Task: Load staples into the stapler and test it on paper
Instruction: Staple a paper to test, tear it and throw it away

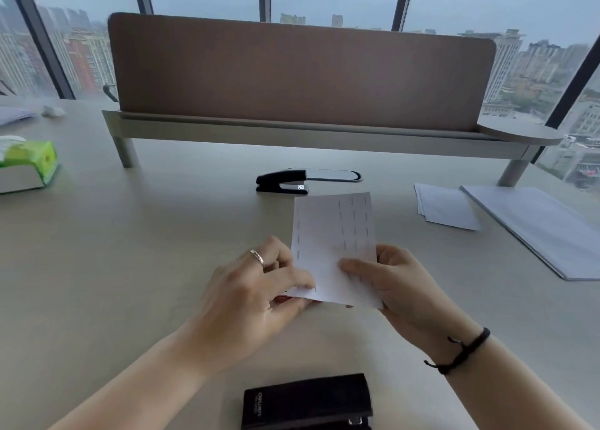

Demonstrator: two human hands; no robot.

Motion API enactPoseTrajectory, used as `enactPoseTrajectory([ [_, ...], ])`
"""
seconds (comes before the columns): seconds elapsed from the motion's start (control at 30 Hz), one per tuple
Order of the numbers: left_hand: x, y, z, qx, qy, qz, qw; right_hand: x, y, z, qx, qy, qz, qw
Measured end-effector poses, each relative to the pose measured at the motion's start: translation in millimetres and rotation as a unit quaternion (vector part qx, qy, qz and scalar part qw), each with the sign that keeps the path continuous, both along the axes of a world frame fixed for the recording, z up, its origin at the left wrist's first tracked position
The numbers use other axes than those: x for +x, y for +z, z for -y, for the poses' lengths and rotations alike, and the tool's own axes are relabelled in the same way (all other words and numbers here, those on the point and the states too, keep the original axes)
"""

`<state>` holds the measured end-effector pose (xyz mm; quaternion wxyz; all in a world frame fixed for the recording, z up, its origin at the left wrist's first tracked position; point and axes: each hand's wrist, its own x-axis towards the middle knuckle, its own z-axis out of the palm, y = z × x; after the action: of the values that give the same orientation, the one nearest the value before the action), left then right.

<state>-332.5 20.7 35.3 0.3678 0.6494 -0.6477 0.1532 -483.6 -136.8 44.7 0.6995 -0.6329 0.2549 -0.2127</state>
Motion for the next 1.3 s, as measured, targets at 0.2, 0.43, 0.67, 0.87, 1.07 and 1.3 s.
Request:
enactPoseTrajectory([
  [0.2, -2, -3, 0, -0.015, -0.043, -0.031, 0.998, -9, 4, -5, -0.021, 0.013, 0.004, 1.0],
  [0.43, -8, -6, 2, -0.016, -0.046, -0.143, 0.989, -10, 10, -10, -0.024, 0.008, 0.014, 1.0],
  [0.67, -14, -3, 0, 0.001, -0.071, -0.415, 0.907, -8, 6, -7, -0.041, -0.096, 0.032, 0.994],
  [0.87, -15, 0, 2, -0.002, -0.131, -0.551, 0.824, -14, 10, -12, -0.133, -0.072, -0.02, 0.988],
  [1.07, -13, 1, 1, 0.012, -0.13, -0.618, 0.775, -14, 5, -9, -0.156, -0.062, -0.077, 0.983],
  [1.3, -13, 0, 2, 0.013, -0.126, -0.628, 0.768, -10, -1, -8, -0.162, -0.061, -0.056, 0.983],
])
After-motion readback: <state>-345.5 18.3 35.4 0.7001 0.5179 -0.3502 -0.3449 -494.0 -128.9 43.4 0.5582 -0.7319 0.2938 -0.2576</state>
